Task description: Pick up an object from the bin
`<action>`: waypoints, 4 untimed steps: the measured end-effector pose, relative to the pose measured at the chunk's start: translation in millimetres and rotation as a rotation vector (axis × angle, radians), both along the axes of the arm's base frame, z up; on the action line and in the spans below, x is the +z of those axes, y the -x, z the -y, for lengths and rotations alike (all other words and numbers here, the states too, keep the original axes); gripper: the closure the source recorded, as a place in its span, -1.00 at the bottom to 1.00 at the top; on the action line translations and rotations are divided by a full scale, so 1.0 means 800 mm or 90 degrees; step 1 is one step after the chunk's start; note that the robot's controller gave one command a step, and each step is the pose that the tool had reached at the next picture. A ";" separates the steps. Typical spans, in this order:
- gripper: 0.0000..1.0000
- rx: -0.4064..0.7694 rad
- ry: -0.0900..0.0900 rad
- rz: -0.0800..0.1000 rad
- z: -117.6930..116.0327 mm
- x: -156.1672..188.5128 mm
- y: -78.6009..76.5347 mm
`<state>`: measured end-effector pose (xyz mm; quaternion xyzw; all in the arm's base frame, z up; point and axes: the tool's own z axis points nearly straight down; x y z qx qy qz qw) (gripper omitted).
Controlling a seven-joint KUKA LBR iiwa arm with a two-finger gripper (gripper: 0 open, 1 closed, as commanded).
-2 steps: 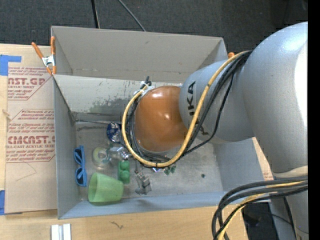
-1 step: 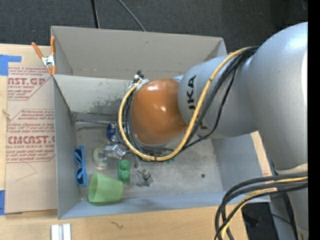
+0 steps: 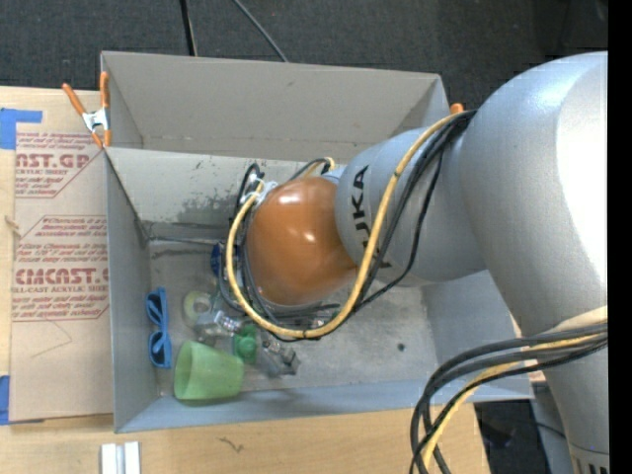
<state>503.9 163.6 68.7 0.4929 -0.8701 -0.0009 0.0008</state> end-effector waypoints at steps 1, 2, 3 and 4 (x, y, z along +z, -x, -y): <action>-1.00 -0.001 -0.001 0.001 -0.002 0.000 0.001; 1.00 -0.001 -0.001 0.001 -0.001 0.000 0.000; 1.00 -0.002 -0.001 0.003 -0.003 0.030 0.000; 1.00 -0.002 -0.001 0.002 -0.004 0.031 0.000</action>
Offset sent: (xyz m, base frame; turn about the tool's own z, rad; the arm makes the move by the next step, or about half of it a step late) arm 0.0000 0.0000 0.0000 0.0000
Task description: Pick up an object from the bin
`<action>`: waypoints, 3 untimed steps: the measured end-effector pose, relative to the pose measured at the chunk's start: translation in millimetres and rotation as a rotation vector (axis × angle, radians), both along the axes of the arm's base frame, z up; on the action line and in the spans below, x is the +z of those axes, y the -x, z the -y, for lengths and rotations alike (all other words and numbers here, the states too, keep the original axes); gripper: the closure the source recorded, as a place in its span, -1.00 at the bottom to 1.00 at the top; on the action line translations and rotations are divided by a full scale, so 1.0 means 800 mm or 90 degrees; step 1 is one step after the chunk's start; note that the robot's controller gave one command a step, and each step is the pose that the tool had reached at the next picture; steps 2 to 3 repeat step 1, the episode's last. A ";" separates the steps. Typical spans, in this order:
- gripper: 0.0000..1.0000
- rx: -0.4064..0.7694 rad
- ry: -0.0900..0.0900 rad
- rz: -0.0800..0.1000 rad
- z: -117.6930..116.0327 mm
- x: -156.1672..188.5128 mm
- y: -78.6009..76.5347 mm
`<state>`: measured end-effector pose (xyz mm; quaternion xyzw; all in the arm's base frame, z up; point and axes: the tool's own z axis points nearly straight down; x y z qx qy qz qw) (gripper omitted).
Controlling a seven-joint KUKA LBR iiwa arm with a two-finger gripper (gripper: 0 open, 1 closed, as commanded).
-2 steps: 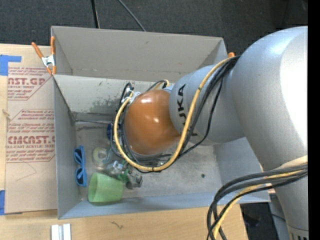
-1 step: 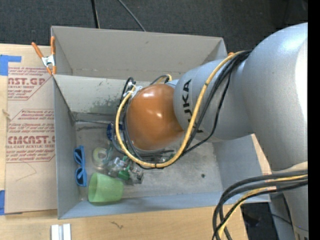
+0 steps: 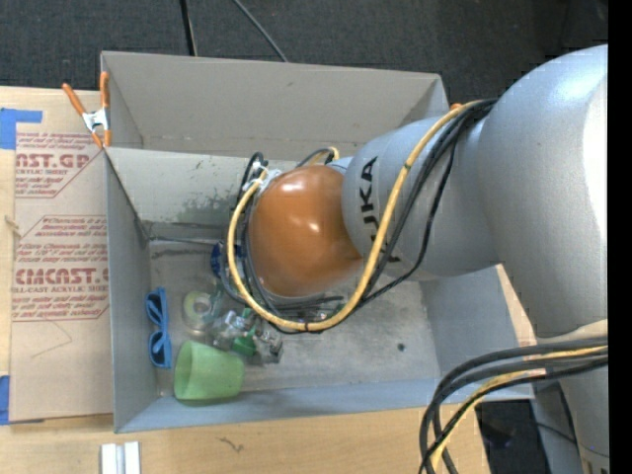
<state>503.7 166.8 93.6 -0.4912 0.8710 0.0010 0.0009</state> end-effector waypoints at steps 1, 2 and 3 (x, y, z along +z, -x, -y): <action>1.00 -0.001 -0.001 0.005 -0.002 0.111 -0.002; 1.00 -0.001 -0.001 0.005 -0.002 0.111 -0.002; 1.00 -0.001 -0.001 0.005 -0.002 0.111 -0.002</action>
Offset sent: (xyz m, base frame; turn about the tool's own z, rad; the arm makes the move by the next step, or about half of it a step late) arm 0.0000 0.0000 0.0849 0.0000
